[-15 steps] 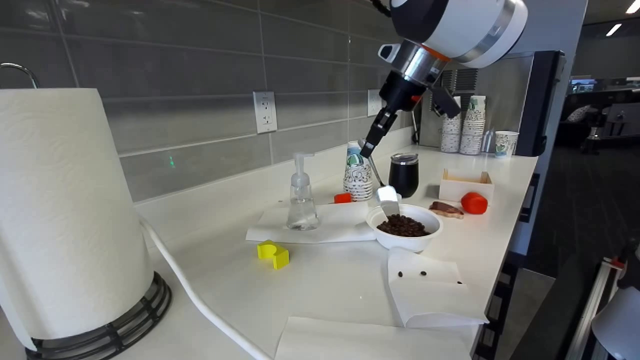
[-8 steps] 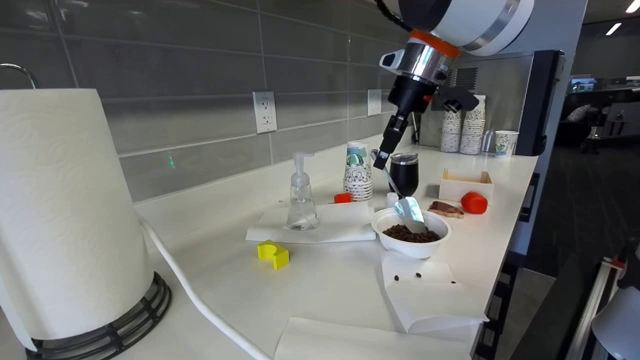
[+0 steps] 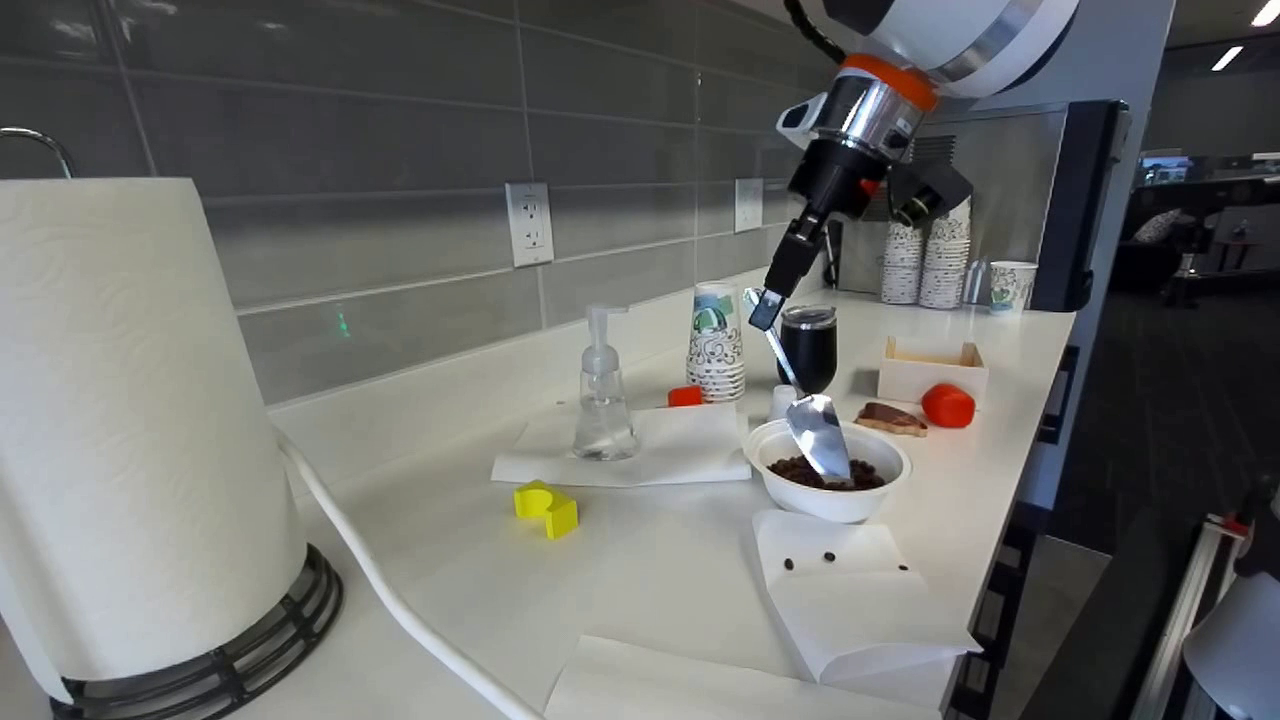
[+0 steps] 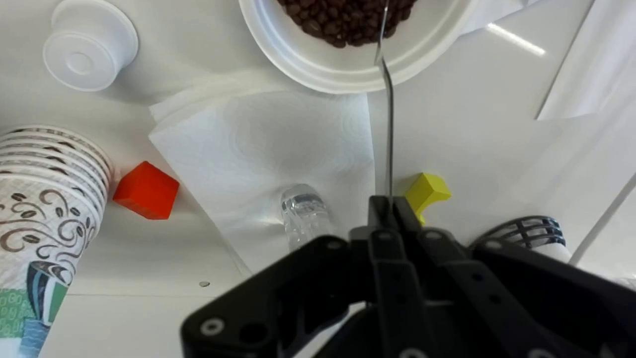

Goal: Use the spatula to stir the contents in the bowl

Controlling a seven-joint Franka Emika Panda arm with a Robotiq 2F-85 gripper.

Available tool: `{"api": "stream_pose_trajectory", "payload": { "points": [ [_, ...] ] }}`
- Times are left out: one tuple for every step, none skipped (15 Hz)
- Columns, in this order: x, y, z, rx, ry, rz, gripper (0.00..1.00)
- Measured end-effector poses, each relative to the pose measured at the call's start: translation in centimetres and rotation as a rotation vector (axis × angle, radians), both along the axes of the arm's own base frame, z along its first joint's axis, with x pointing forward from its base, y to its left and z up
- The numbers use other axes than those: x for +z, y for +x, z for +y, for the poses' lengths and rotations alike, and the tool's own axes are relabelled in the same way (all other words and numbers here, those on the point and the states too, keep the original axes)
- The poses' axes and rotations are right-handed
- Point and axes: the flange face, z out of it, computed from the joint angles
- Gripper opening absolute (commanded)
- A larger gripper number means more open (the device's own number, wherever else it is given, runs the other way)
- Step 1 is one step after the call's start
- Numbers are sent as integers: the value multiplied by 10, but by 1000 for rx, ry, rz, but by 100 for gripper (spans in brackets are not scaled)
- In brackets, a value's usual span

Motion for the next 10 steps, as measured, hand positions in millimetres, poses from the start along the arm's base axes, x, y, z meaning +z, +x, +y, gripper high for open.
{"api": "stream_pose_trajectory", "payload": {
  "points": [
    [1,0,0,-12,18,-4,1],
    [1,1,1,-21,33,-8,1],
    [2,1,1,-29,42,-10,1],
    [2,1,1,-35,45,-10,1],
    [2,1,1,-47,48,-5,1],
    [2,1,1,-62,51,3,1],
    [2,1,1,-83,55,11,1],
    [1,1,1,-106,60,21,1],
    [2,1,1,-132,63,28,1],
    [2,2,1,-160,64,33,1]
  ]
}}
